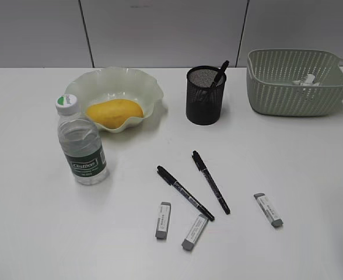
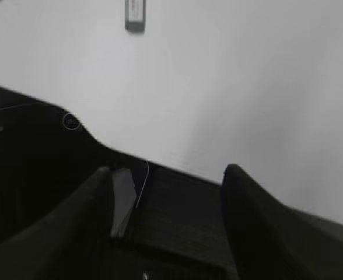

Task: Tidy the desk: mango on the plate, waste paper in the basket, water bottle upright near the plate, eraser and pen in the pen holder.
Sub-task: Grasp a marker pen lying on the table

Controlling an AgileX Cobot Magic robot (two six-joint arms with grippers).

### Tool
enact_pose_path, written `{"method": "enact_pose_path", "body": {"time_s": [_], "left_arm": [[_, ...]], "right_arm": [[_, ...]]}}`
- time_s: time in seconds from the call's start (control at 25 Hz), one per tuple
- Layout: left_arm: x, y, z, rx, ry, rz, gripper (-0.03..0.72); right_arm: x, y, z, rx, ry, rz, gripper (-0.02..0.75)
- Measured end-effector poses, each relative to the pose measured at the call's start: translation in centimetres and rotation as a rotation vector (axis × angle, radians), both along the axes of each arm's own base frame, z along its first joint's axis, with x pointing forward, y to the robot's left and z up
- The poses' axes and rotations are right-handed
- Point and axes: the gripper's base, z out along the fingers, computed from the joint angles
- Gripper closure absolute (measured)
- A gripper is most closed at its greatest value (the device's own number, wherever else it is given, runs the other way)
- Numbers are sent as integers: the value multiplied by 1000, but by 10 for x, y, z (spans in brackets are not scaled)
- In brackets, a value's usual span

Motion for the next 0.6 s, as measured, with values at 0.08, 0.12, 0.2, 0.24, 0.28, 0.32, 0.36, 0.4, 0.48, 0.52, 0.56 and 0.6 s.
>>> {"method": "enact_pose_path", "body": {"time_s": [0.08,0.12,0.2,0.24,0.28,0.32,0.36,0.4,0.48,0.52,0.56,0.6], "left_arm": [[7,-3,0,23,38,-11,346],[13,-5,1,47,64,-24,346],[28,-11,5,91,117,-47,333],[35,-14,10,101,122,-55,323],[46,-18,15,110,139,-63,316],[58,-23,19,120,154,-76,312],[69,-28,26,129,150,-97,311],[83,-34,33,138,154,-123,311],[113,-49,45,151,169,-183,314],[127,-58,54,144,151,-215,319],[143,-69,61,138,151,-255,323],[162,-84,61,144,176,-301,327]], "right_arm": [[-46,-19,3,32,-23,-20,272],[-69,-30,6,64,-87,-26,272],[-101,-44,10,123,-208,-29,273],[-116,-51,14,165,-297,-29,273],[-129,-57,18,210,-391,-29,273],[-139,-62,19,245,-464,-28,273],[-152,-67,20,289,-555,-28,273],[-159,-71,18,310,-613,-28,273],[-169,-76,16,343,-690,-27,276],[-171,-77,16,349,-708,-29,283],[-171,-77,15,349,-711,-30,293],[-170,-77,15,349,-712,-31,307]]}}
